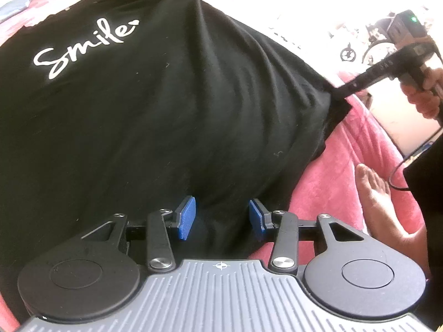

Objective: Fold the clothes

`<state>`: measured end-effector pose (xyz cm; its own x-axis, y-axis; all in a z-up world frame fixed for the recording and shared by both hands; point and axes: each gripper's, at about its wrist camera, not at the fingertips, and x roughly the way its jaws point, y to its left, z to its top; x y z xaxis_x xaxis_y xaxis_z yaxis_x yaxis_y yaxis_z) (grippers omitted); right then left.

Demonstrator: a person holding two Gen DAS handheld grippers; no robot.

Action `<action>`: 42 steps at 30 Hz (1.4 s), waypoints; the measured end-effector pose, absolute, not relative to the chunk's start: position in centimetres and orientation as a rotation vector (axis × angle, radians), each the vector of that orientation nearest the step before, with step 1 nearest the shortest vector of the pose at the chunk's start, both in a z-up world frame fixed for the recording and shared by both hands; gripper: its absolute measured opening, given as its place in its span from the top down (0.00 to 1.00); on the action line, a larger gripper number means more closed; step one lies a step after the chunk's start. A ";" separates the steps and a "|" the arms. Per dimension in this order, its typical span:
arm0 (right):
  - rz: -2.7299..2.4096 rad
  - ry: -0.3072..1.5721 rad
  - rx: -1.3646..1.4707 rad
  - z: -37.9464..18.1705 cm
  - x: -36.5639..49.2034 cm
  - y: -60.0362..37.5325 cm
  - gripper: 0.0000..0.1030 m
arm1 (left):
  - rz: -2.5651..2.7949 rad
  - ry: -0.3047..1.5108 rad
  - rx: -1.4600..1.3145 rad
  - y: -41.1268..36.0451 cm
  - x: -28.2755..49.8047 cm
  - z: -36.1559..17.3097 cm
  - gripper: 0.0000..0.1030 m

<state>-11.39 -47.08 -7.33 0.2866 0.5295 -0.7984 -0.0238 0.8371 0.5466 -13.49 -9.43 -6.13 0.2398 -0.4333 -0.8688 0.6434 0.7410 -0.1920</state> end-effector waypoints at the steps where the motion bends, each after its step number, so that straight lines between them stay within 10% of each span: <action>1: 0.397 1.233 0.469 -7.2 -11.6 -46.8 0.96 | -0.739 1.107 0.224 -9.3 -13.6 -6.1 0.59; 31: 0.267 1.152 0.207 -3.1 -13.9 -47.4 0.92 | -0.681 1.145 0.395 -6.1 -18.1 -5.6 0.58; 42: 1.025 1.072 -0.245 -2.1 -15.1 -32.5 0.91 | -0.759 1.024 0.604 -5.0 -22.7 -4.6 0.58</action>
<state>-15.10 -32.52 -2.09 0.0919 0.5719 -0.8151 -0.7889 0.5414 0.2909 -22.73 -5.00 -4.63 0.3137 -0.2696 -0.9104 0.7923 0.6027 0.0945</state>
